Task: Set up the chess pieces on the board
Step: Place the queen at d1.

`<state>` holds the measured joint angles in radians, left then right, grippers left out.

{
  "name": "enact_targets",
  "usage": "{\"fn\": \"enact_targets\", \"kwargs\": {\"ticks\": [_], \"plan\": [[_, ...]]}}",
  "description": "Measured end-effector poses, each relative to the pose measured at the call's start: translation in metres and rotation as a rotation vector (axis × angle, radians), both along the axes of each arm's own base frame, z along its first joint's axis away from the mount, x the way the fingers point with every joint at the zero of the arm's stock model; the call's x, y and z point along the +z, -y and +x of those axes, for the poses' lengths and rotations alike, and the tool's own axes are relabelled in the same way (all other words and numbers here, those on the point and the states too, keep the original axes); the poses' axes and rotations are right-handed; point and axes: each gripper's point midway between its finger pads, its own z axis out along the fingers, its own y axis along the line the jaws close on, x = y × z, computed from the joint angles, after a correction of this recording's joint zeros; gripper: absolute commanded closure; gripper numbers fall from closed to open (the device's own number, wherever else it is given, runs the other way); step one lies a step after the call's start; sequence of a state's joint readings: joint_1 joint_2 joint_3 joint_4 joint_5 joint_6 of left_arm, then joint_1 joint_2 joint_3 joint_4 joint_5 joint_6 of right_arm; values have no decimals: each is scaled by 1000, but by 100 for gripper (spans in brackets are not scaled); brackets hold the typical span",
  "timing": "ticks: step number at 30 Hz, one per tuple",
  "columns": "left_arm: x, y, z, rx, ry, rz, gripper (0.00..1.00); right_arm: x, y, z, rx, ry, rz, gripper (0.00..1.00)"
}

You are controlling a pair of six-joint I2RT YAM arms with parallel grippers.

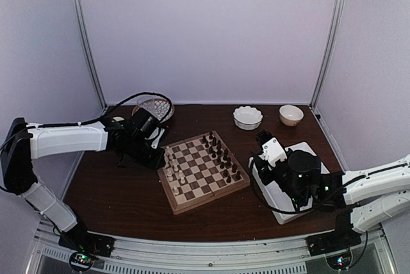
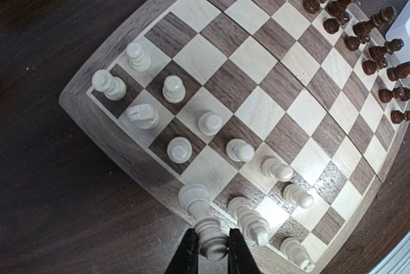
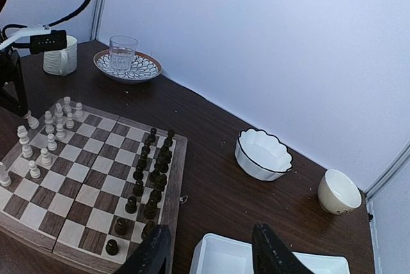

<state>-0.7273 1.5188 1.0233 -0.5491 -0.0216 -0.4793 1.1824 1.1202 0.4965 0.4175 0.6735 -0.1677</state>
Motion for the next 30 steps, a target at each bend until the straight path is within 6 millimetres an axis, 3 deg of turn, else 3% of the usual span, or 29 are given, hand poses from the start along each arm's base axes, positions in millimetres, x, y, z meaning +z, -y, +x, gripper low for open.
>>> {"fn": "enact_targets", "kwargs": {"ticks": [20,30], "plan": [[-23,7,4,-15,-109,-5,93,1,0,-1,5,-1,7,54],[-23,10,2,-27,-121,-20,92,1,-1,-1,9,-5,13,55]]}}
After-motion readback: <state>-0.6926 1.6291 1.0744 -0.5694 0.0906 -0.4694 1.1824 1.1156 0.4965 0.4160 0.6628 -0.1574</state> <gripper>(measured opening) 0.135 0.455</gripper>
